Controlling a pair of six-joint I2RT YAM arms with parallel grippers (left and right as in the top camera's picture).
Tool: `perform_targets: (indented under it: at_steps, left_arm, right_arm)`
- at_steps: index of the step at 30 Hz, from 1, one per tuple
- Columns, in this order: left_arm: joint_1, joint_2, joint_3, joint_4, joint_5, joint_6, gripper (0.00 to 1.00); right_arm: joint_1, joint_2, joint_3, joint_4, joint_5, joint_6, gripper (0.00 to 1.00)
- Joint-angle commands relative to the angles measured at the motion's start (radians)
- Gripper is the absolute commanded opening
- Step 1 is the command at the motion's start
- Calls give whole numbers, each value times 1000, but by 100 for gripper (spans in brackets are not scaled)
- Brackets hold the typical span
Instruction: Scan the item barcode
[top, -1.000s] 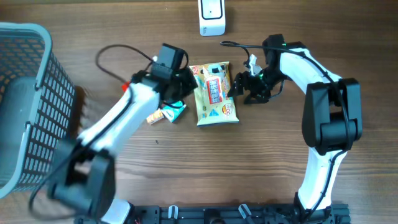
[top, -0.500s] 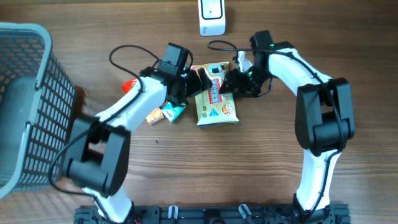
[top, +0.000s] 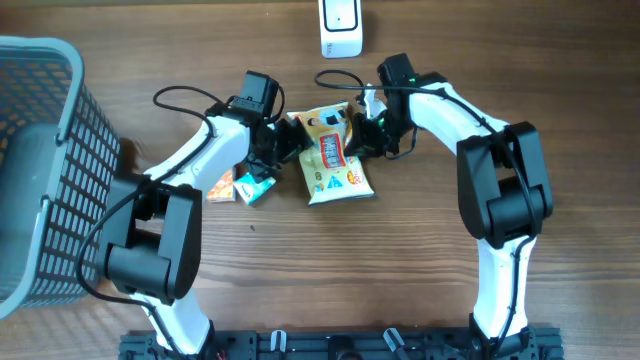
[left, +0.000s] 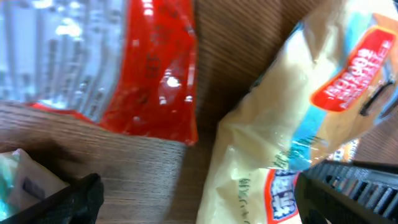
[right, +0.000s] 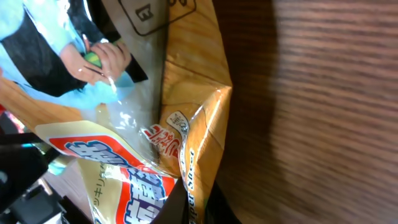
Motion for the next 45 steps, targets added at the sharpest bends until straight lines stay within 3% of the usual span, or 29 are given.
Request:
perform_targets:
  at_steps: [1, 3, 6, 8, 11, 18, 20, 25, 26, 27, 28, 29, 33, 36, 40, 42, 45]
  left_arm:
    - [5, 7, -3, -13, -27, -2, 94]
    - [5, 7, -3, -12, -27, -2, 95]
    - [5, 7, -3, -5, -27, -3, 94]
    - [5, 7, -3, -7, -27, -2, 95]
    - [5, 7, -3, -8, -27, -2, 95]
    - [5, 7, -3, -10, -27, -2, 96]
    - [5, 7, -3, -10, -27, -2, 96]
    - [5, 7, -3, -10, -27, -2, 98]
    - [5, 7, -3, -10, -27, -2, 99]
    - [5, 7, -3, -10, -27, -2, 100]
    - [5, 7, -3, -10, -27, -2, 100]
    - [5, 7, -3, -11, -27, -2, 100]
    - [5, 7, -3, -24, 34, 37, 100]
    - [-3, 7, -3, -22, 166, 110, 98]
    - [-57, 7, -3, 16, 169, 111, 100]
    - [-77, 7, -3, 23, 134, 110, 100]
    - [-80, 7, -3, 14, 130, 110, 100]
  right_arm:
    - [-55, -12, 78, -105, 240, 1, 5]
    - [-79, -126, 158, -193, 478, 5, 4]
    - [-46, -352, 185, -275, 1081, 105, 4]
    - [-17, -401, 185, -307, 1302, 111, 4]
    - [-9, -388, 156, -311, 1386, 110, 4]
    - [93, -147, 106, -345, 1553, 113, 4]
    - [135, -106, 106, -351, 1515, 113, 4]
    - [220, -102, 118, -338, 1133, 105, 9]
    - [230, -104, 133, -341, 1030, 100, 19]
    - [233, -105, 148, -348, 961, 80, 42]
    - [232, -109, 176, -358, 859, 39, 85]
    - [225, -116, 211, -377, 787, 14, 100]
    - [42, -164, 489, -484, 357, -156, 100]
    - [-170, -157, 500, -539, 314, -236, 100]
    - [-370, -143, 279, -451, 145, -295, 100]
    - [-398, -143, 108, -312, -47, -430, 100]
    - [-399, -142, -80, -66, -113, -423, 100]
